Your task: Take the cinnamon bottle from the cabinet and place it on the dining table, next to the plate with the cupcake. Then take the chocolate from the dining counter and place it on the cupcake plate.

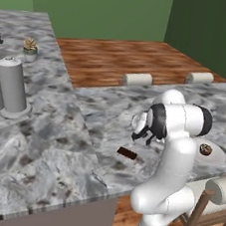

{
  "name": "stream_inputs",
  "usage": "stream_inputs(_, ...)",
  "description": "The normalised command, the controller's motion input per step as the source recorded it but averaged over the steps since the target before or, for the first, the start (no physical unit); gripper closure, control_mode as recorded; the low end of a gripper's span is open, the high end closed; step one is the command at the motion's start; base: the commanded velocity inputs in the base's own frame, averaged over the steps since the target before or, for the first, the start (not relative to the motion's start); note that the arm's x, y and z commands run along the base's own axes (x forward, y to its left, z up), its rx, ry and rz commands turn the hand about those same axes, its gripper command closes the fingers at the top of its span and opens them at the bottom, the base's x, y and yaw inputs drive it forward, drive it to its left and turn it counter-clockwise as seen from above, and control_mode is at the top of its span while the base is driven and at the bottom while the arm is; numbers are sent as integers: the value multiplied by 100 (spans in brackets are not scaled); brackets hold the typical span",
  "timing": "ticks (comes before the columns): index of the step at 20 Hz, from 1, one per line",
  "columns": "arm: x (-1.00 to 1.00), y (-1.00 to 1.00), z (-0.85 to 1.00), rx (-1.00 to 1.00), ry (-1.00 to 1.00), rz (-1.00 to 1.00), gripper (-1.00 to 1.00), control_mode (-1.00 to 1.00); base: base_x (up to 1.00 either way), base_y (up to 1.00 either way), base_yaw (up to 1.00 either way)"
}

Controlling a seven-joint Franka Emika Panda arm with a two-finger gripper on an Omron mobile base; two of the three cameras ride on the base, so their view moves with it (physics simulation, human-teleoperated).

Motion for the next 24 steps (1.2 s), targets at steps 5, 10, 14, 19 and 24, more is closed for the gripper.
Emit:
stream_inputs(5,-45,41,35,-3,-28,-1,-100,-100,0,0,0)
stream_inputs(10,-9,61,99,0,-26,0,-100,-100,0,0,0)
stream_inputs(14,0,88,70,2,-13,0,-100,-100,0,0,0)
stream_inputs(19,-1,100,3,13,-2,5,-100,-100,0,0,0)
stream_inputs(24,7,75,0,36,-4,1,-100,-100,0,0,0)
